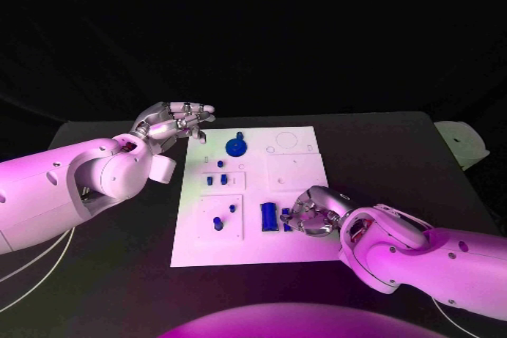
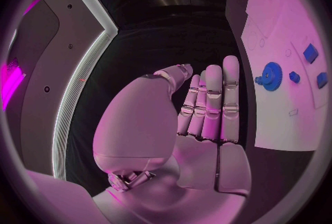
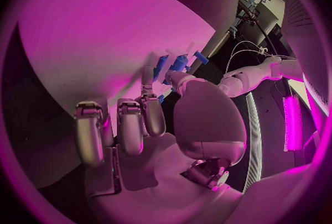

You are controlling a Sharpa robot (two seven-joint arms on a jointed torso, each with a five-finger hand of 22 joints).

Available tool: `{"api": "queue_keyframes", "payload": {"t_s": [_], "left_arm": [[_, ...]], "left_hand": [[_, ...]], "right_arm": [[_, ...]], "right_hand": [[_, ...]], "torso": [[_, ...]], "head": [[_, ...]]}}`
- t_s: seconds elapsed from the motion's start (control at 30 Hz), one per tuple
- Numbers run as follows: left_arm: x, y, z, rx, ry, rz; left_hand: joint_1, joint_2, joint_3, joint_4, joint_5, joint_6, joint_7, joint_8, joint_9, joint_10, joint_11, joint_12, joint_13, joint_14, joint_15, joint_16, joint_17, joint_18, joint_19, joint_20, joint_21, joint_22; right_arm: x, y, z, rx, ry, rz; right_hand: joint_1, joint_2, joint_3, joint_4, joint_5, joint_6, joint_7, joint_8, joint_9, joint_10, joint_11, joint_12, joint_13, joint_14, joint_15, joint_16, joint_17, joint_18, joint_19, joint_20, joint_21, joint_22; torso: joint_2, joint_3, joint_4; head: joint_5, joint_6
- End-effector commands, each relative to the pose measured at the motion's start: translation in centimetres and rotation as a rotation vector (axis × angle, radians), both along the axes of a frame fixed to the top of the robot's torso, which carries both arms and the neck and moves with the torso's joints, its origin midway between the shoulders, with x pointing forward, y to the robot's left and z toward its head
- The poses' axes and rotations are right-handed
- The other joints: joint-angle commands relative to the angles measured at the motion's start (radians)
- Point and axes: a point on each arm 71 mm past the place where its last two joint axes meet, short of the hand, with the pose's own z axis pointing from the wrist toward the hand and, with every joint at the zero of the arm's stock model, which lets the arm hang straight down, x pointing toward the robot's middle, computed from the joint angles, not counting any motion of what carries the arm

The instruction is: Assemble the parts on the task board

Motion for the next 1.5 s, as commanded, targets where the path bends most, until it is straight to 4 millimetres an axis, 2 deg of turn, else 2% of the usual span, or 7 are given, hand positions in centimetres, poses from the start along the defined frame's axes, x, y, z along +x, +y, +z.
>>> {"api": "queue_keyframes", "payload": {"t_s": [0.03,0.5,0.77,0.93,1.0,1.3,1.5], "left_arm": [[-0.1,-0.3,0.1,-0.012,-0.001,-0.02],[-0.1,-0.2,0.1,-0.012,-0.001,-0.02],[0.0,-0.1,0.1,-0.011,-0.002,-0.018],[0.0,-0.1,0.1,-0.012,-0.002,-0.019],[0.0,-0.1,0.1,-0.012,-0.002,-0.02],[0.0,-0.1,0.1,-0.012,-0.001,-0.02],[0.0,-0.1,0.1,-0.011,-0.001,-0.019]], "left_hand": [[-0.009,0.005,0.007,0.001,0.003,-0.008,0.002,0.004,-0.002,-0.007,0.002,0.004,0.001,-0.008,-0.001,0.003,-0.001,0.015,-0.003,0.003,-0.005,-0.002],[-0.011,0.006,0.008,0.002,0.003,-0.009,0.002,0.004,-0.002,-0.008,0.002,0.005,0.001,-0.008,0.0,0.003,-0.002,0.015,-0.003,0.004,-0.005,-0.002],[-0.011,0.006,0.008,0.002,0.003,-0.009,0.002,0.004,-0.002,-0.008,0.002,0.005,0.001,-0.008,0.0,0.003,-0.002,0.015,-0.003,0.004,-0.005,-0.002],[-0.011,0.006,0.008,0.002,0.003,-0.009,0.002,0.004,-0.002,-0.008,0.002,0.005,0.001,-0.008,0.0,0.003,-0.002,0.015,-0.003,0.004,-0.005,-0.002],[-0.011,0.006,0.008,0.002,0.003,-0.009,0.002,0.004,-0.002,-0.008,0.002,0.005,0.001,-0.008,0.0,0.003,-0.002,0.015,-0.003,0.004,-0.005,-0.002],[-0.011,0.006,0.008,0.002,0.003,-0.009,0.002,0.004,-0.002,-0.008,0.002,0.005,0.001,-0.008,0.0,0.003,-0.002,0.015,-0.003,0.004,-0.005,-0.002],[-0.012,0.008,0.011,0.002,0.004,-0.009,0.002,0.004,-0.002,-0.01,0.002,0.007,0.001,-0.008,0.0,0.004,-0.003,0.015,-0.003,0.004,-0.006,-0.002]], "right_arm": [[-0.3,0.4,0.1,-0.006,-0.011,0.027],[-0.5,-0.2,0.4,-0.011,-0.034,0.031],[-0.6,-0.7,0.3,-0.015,-0.025,0.075],[-0.5,-0.7,0.2,-0.032,-0.027,0.092],[-0.4,-0.7,0.1,-0.041,-0.031,0.092],[-0.1,-0.7,-0.4,-0.077,-0.036,0.084],[-0.1,-0.7,-0.2,-0.066,-0.051,0.074]], "right_hand": [[-0.013,-0.003,-0.011,0.0,-0.008,0.002,0.006,-0.001,-0.001,0.041,-0.006,0.003,0.171,0.099,-0.006,0.003,0.237,-0.014,0.103,-0.007,0.004,0.263],[-0.002,0.004,-0.024,-0.007,-0.007,0.001,0.004,-0.001,-0.002,0.041,-0.008,0.004,0.171,0.099,-0.007,0.004,0.237,-0.014,0.103,-0.008,0.004,0.263],[0.135,-0.009,-0.046,-0.033,-0.138,-0.008,0.005,-0.004,-0.007,0.035,-0.007,-0.011,0.166,0.098,-0.007,0.002,0.235,-0.014,0.103,-0.008,0.004,0.263],[0.169,-0.009,-0.058,-0.032,-0.181,-0.006,0.005,-0.005,-0.011,0.035,-0.007,-0.01,0.167,0.098,-0.006,0.003,0.236,-0.014,0.103,-0.007,0.004,0.263],[0.184,-0.007,-0.062,-0.031,-0.202,-0.005,0.004,-0.006,-0.013,0.035,-0.007,-0.009,0.168,0.098,-0.007,0.003,0.237,-0.014,0.103,-0.007,0.004,0.263],[0.187,-0.005,-0.063,-0.03,-0.203,-0.004,0.004,-0.006,-0.013,0.037,-0.008,-0.006,0.169,0.098,-0.007,0.003,0.237,-0.014,0.103,-0.007,0.004,0.263],[0.197,-0.006,-0.068,-0.027,-0.186,-0.002,0.003,-0.005,-0.014,0.038,-0.008,-0.003,0.171,0.099,-0.007,0.003,0.237,-0.014,0.103,-0.008,0.004,0.263]], "torso": [[0.0,-0.0001,-0.0003],[0.0,0.0008,-0.0002],[0.0,0.0008,-0.0011],[0.0,0.0015,-0.0008],[0.0,0.0003,0.0005],[0.001,0.0,0.0018],[-0.001,-0.0009,-0.0005]], "head": [[0.0,-0.001],[0.003,-0.004],[0.003,-0.001],[0.003,0.001],[0.001,0.001],[0.001,0.0],[0.002,0.0]]}}
